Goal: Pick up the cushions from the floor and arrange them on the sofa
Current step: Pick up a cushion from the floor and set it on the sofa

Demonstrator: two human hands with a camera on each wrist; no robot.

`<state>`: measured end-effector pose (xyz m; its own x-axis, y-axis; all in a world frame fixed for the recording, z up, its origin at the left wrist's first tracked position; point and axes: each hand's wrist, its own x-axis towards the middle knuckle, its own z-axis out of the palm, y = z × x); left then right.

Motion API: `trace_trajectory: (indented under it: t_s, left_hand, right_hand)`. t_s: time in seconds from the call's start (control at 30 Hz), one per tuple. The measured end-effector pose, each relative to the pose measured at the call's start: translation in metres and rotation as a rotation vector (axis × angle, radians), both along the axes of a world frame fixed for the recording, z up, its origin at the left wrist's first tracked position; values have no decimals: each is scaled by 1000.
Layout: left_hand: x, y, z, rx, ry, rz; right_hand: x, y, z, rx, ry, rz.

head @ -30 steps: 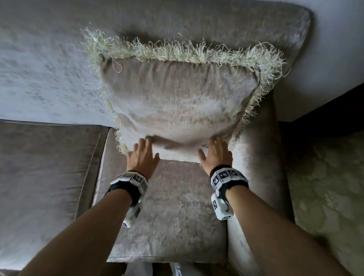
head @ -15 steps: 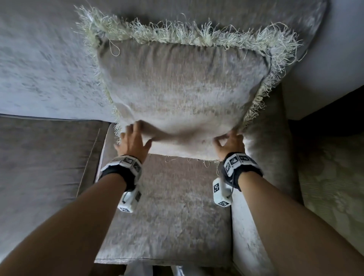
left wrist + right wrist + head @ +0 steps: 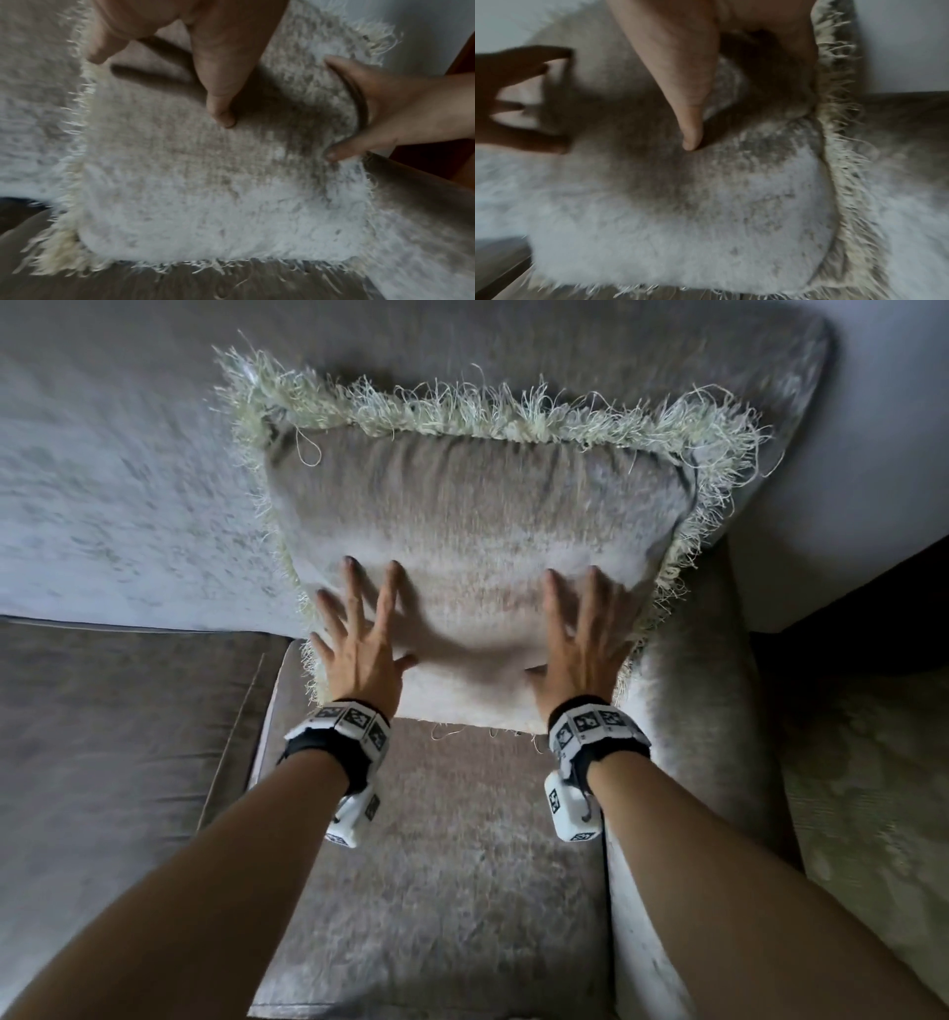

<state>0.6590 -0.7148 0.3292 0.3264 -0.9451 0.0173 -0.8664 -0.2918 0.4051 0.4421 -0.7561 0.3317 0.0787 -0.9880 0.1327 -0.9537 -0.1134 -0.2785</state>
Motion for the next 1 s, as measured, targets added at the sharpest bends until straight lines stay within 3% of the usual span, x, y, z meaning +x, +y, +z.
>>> trace_trajectory:
  t_s: [0.13,0.3,0.47,0.63,0.8,1.0]
  left_hand:
    - [36,5,16,7,-5,114]
    - [58,-21,83,5,-111,-17]
    - [60,-69,146,116,-209,-126]
    - [83,-97,151,238,-78,-76]
    - [83,-98,156,357,-188,-124]
    - [75,-99,170,369,-214,-35]
  right_hand:
    - [-29,-10,17,27,-212,-251]
    - [-36,-45,86,-119,-212,-35]
    - [-22,-91,146,43,13,99]
    - [-29,-115,159,245,-24,141]
    - [-25,-119,163,251,306,149]
    - [-18,-121,170,254,155,26]
